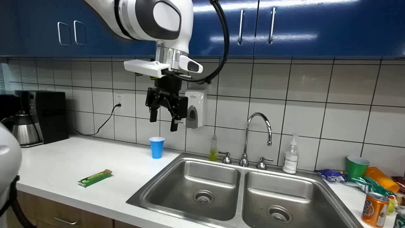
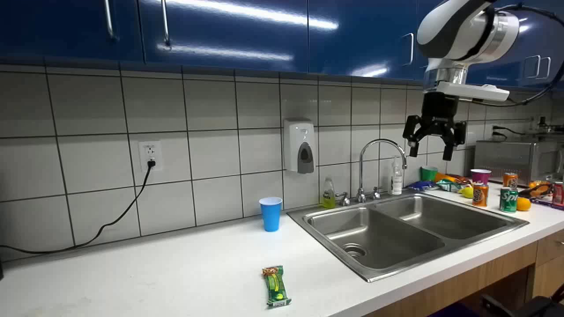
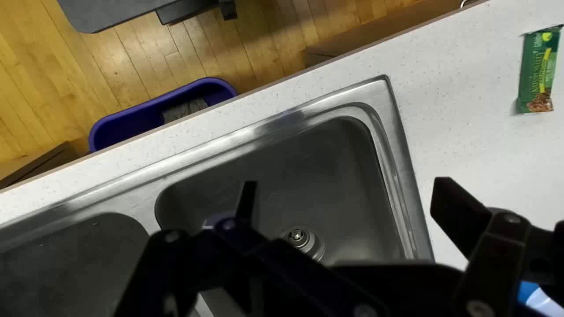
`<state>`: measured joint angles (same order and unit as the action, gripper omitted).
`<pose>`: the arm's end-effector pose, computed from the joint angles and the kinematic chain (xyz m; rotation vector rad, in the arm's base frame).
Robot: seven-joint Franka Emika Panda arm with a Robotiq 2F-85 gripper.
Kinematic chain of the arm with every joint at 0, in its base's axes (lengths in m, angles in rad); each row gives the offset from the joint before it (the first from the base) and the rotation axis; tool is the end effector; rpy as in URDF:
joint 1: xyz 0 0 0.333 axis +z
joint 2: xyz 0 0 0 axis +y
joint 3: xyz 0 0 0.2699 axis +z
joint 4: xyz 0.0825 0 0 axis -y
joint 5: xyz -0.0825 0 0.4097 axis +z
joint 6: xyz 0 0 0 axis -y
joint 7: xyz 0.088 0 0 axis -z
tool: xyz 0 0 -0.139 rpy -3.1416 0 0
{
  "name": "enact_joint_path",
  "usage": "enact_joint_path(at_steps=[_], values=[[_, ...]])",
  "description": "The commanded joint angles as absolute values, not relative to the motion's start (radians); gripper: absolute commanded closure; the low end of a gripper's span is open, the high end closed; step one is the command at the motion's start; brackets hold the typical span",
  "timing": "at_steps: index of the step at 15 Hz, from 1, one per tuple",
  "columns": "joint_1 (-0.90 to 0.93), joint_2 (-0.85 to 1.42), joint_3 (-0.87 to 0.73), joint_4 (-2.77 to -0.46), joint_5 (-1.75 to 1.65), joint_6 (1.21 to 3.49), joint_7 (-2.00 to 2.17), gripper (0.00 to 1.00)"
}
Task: Move the protein bar to the left sink
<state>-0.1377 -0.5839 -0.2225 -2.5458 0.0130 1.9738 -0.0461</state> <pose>0.3971 -0.1384 0.3808 -2.9796 0.4249 -0.0374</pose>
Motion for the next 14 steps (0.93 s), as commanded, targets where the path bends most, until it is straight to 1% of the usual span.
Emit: enact_joint_path(at_steps=[1,8,14], values=[[-0.154,-0.581,-0.208,-2.544,0.022,1.972,-0.054,0.00],[-0.154,-0.580,-0.208,-2.544,0.022,1.972,-0.054,0.00],[-0.104,-0.557,-0.118,-2.616,0.057,2.035,0.016,0.00]])
